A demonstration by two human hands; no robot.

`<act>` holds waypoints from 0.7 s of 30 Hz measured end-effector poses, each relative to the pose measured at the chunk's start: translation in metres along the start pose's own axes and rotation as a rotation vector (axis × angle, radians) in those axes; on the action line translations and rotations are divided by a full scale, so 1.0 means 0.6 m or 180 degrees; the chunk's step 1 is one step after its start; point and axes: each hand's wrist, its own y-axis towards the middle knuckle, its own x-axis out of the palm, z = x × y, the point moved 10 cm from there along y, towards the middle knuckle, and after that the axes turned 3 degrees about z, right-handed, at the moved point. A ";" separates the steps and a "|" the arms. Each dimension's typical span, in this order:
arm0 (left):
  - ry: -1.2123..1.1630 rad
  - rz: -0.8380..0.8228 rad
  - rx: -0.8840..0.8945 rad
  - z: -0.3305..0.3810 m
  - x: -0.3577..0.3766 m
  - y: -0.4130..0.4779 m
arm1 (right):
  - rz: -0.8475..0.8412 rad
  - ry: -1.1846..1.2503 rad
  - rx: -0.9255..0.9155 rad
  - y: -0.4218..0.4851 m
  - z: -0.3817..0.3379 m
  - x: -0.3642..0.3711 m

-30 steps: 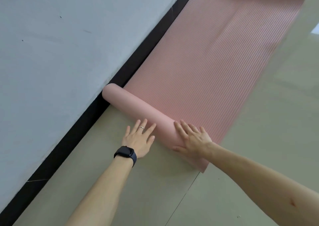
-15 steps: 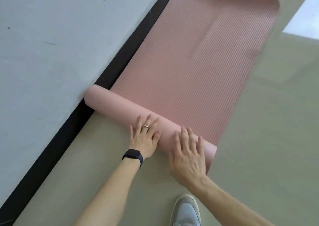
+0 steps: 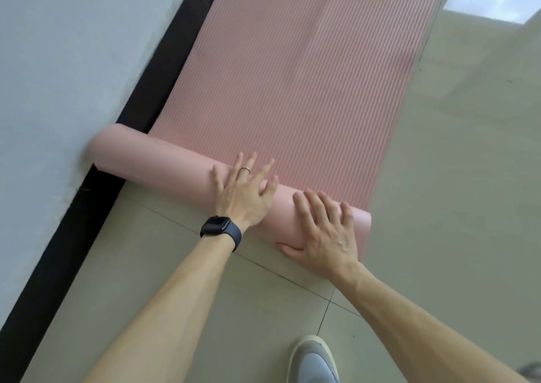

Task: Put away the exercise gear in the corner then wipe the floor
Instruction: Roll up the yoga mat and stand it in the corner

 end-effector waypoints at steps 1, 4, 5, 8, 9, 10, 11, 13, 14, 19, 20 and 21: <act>-0.0137 0.0249 0.0131 -0.002 -0.022 0.007 | 0.0057 0.0058 0.0014 0.013 0.008 -0.011; -0.0347 0.1138 0.0061 -0.067 -0.066 -0.020 | 0.0087 0.0224 -0.0009 0.051 0.036 -0.039; -0.0307 0.1212 -0.0029 -0.093 -0.062 -0.034 | -0.0009 0.0285 -0.0022 0.065 0.047 -0.044; -0.0116 0.0913 -0.0019 -0.124 -0.032 -0.017 | -0.0454 0.0523 -0.0007 0.108 0.073 -0.046; -0.0104 0.0823 -0.0022 -0.119 -0.029 0.009 | -0.0597 0.0589 0.0033 0.125 0.081 -0.048; -0.0113 0.0778 -0.0048 -0.110 -0.028 0.038 | -0.0728 0.0590 0.0083 0.139 0.092 -0.051; -0.0110 0.0768 -0.0093 -0.099 -0.031 0.067 | -0.0847 0.0514 0.0144 0.154 0.102 -0.058; -0.0025 0.0717 -0.0192 -0.081 -0.037 0.118 | -0.0963 0.0274 0.0348 0.182 0.124 -0.082; 0.0039 0.0659 -0.0239 -0.075 -0.036 0.139 | -0.0941 0.0143 0.0516 0.195 0.137 -0.099; 0.0255 0.0504 -0.0421 -0.070 -0.028 0.168 | -0.0053 -0.0175 0.0788 0.173 0.083 -0.170; 0.0293 0.0458 -0.0392 -0.068 -0.027 0.171 | 0.0204 -0.0093 0.0641 0.148 0.048 -0.171; 0.0308 0.0380 -0.0390 -0.065 -0.026 0.177 | 0.0333 -0.0030 0.0472 0.124 0.016 -0.164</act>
